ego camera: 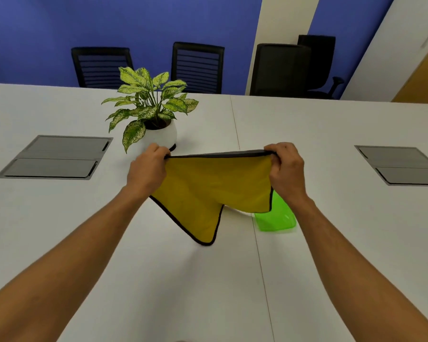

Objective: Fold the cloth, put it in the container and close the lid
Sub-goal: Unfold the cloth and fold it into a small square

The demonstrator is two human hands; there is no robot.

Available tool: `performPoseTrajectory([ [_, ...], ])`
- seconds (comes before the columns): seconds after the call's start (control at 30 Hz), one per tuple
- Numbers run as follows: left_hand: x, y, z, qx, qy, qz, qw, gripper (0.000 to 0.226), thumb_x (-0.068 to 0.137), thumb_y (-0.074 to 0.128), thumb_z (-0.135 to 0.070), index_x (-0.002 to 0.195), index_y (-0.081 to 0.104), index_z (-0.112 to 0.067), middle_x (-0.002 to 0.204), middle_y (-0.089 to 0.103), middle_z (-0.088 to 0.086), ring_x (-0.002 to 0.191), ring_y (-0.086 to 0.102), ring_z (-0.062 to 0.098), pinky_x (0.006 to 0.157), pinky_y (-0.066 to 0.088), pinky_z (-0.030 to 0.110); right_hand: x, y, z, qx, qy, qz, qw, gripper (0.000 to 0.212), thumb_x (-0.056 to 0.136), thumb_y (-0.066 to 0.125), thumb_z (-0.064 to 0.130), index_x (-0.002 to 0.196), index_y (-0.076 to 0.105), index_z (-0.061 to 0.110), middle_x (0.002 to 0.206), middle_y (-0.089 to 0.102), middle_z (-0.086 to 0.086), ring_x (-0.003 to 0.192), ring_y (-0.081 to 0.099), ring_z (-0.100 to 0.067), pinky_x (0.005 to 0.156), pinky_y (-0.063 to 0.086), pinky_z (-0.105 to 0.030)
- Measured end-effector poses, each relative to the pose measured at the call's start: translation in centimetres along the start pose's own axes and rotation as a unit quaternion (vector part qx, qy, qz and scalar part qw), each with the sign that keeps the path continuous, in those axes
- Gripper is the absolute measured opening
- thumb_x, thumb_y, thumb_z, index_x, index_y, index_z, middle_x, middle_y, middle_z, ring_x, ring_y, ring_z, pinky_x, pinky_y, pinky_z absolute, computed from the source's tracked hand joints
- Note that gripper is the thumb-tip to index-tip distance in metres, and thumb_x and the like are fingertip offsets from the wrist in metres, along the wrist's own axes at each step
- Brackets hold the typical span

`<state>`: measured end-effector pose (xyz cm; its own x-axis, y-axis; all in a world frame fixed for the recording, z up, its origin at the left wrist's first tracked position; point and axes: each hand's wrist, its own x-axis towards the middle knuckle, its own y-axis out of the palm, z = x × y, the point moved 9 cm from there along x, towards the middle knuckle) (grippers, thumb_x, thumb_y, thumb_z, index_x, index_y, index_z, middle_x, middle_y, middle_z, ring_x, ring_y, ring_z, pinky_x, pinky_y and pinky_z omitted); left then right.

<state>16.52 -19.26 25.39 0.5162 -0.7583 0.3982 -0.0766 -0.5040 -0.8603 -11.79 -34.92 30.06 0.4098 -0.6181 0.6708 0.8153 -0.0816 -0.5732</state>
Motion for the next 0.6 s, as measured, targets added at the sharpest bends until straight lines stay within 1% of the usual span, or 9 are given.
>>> performPoseTrajectory([
  [0.07,0.6,-0.8,1.2,-0.009,-0.041,-0.011,0.999,0.018,0.099,0.049,-0.024,0.104,0.062,-0.013,0.102,0.061,0.011,0.085,0.058,0.037,0.064,0.04,0.04,0.8,-1.0,-0.5,0.01,0.007,-0.011,1.0,0.026,0.085,0.051,-0.012,0.102,0.067,0.001,0.099,0.064,-0.017,0.093,0.06,-0.026,0.083,0.038,-0.015],
  [0.17,1.0,-2.3,2.4,-0.06,-0.103,-0.046,0.992,0.027,0.095,0.051,-0.043,0.091,0.058,-0.017,0.081,0.062,0.005,0.073,0.056,0.03,0.061,0.042,0.038,1.4,-2.2,-1.4,0.031,0.026,-0.025,0.999,0.024,0.087,0.054,-0.008,0.103,0.066,0.003,0.101,0.066,-0.014,0.093,0.059,-0.02,0.083,0.037,-0.012],
  [0.23,1.4,-3.2,2.5,-0.102,-0.123,-0.066,0.985,0.032,0.092,0.054,-0.05,0.09,0.057,-0.019,0.078,0.062,0.003,0.073,0.056,0.027,0.063,0.047,0.04,1.7,-2.5,-1.9,0.043,0.049,-0.024,0.998,0.022,0.089,0.053,-0.005,0.106,0.065,0.005,0.103,0.065,-0.013,0.093,0.055,-0.014,0.082,0.037,-0.012],
  [0.33,1.9,-3.8,1.8,-0.153,-0.112,-0.073,0.979,0.035,0.089,0.06,-0.05,0.091,0.059,-0.016,0.08,0.064,0.005,0.074,0.057,0.026,0.063,0.05,0.042,1.8,-2.3,-3.4,0.077,0.109,-0.007,0.991,0.018,0.096,0.049,0.006,0.105,0.064,0.009,0.102,0.066,-0.008,0.091,0.056,-0.014,0.079,0.041,-0.021],
  [0.4,2.3,-3.8,1.4,-0.198,-0.097,-0.055,0.974,0.033,0.088,0.064,-0.045,0.089,0.06,-0.012,0.078,0.062,0.005,0.072,0.056,0.024,0.06,0.046,0.037,1.8,-2.4,-4.2,0.101,0.137,0.003,0.985,0.015,0.097,0.051,0.012,0.1,0.066,0.011,0.095,0.067,-0.002,0.086,0.06,-0.016,0.074,0.044,-0.025],
  [0.47,2.7,-3.5,1.1,-0.223,-0.084,-0.012,0.971,0.03,0.087,0.067,-0.04,0.086,0.06,-0.011,0.075,0.058,0.004,0.069,0.051,0.02,0.056,0.04,0.032,1.8,-2.5,-4.5,0.114,0.141,0.02,0.983,0.012,0.095,0.056,0.015,0.095,0.067,0.013,0.089,0.068,0.0,0.079,0.06,-0.011,0.07,0.045,-0.02],
  [0.53,3.1,-3.4,0.8,-0.229,-0.07,0.034,0.97,0.028,0.087,0.068,-0.038,0.086,0.061,-0.01,0.076,0.059,0.007,0.068,0.05,0.02,0.056,0.038,0.031,1.9,-2.6,-4.8,0.142,0.151,0.044,0.977,0.007,0.092,0.061,0.015,0.092,0.068,0.016,0.085,0.068,0.001,0.071,0.059,-0.001,0.064,0.046,-0.013],
  [0.57,3.3,-3.4,0.6,-0.24,-0.064,0.056,0.967,0.028,0.087,0.068,-0.036,0.087,0.062,-0.009,0.078,0.06,0.011,0.069,0.05,0.021,0.058,0.038,0.032,1.9,-2.5,-5.0,0.167,0.163,0.058,0.971,0.006,0.091,0.063,0.014,0.092,0.068,0.017,0.082,0.067,0.0,0.065,0.058,0.0,0.061,0.048,-0.014],
  [0.6,3.4,-3.4,0.6,-0.263,-0.06,0.08,0.96,0.027,0.087,0.068,-0.036,0.088,0.064,-0.009,0.081,0.061,0.014,0.071,0.05,0.023,0.06,0.039,0.033,1.9,-2.5,-5.2,0.197,0.174,0.073,0.962,0.007,0.09,0.064,0.012,0.093,0.068,0.017,0.08,0.066,-0.002,0.059,0.058,-0.004,0.057,0.05,-0.019],
])
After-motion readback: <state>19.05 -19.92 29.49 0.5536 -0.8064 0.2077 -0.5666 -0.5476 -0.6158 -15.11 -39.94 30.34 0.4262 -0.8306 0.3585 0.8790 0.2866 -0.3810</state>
